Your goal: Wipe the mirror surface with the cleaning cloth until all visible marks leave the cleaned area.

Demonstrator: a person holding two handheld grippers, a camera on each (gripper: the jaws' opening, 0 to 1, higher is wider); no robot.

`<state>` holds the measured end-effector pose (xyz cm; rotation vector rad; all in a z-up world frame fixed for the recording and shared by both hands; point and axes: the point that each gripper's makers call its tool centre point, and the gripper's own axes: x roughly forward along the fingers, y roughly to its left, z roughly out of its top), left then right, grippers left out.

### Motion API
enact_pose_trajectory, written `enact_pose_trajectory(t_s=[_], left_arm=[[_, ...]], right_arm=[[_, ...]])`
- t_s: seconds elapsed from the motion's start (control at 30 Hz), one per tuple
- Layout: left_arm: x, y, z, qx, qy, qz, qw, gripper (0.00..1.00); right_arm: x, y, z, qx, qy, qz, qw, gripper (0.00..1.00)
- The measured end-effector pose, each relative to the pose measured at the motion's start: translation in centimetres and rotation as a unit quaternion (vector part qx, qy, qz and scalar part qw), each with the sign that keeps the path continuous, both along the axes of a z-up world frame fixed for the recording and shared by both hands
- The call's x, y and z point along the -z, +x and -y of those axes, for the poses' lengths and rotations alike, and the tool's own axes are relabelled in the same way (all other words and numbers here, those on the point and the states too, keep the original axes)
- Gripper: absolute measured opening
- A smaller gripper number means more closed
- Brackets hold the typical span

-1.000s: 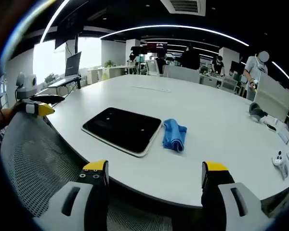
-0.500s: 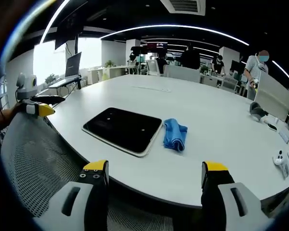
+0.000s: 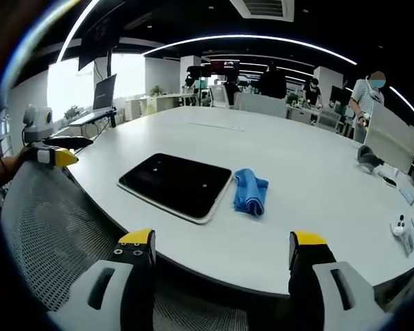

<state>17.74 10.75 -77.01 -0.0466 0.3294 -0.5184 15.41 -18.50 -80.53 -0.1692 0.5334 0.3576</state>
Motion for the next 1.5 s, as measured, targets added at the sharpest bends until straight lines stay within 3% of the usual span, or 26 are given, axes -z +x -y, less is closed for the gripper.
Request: enact_pose_trajectory(t_s=[0.23, 0.7, 1.33, 1.43, 1.5], left_arm=[[0.0, 0.1, 0.0, -0.001, 0.0, 0.0, 1.0, 0.99], [0.0, 0.2, 0.1, -0.001, -0.001, -0.001, 1.0, 0.99], [0.2, 0.1, 0.1, 0.003, 0.002, -0.007, 1.0, 0.99], [0.2, 0.1, 0.1, 0.002, 0.001, -0.006, 1.0, 0.99], [0.2, 0.1, 0.1, 0.001, 0.001, -0.007, 1.0, 0.99]], right_arm=[[-0.6, 0.3, 0.3, 0.007, -0.004, 0.016, 0.9998, 0.76], [-0.4, 0.3, 0.4, 0.013, 0.011, 0.01, 0.9998, 0.74], [-1.0, 0.6, 0.5, 0.012, 0.016, 0.023, 0.9995, 0.66], [-1.3, 0.7, 1.1, 0.029, 0.033, 0.025, 0.9987, 0.64], [-1.4, 0.6, 1.2, 0.026, 0.034, 0.025, 0.9988, 0.57]])
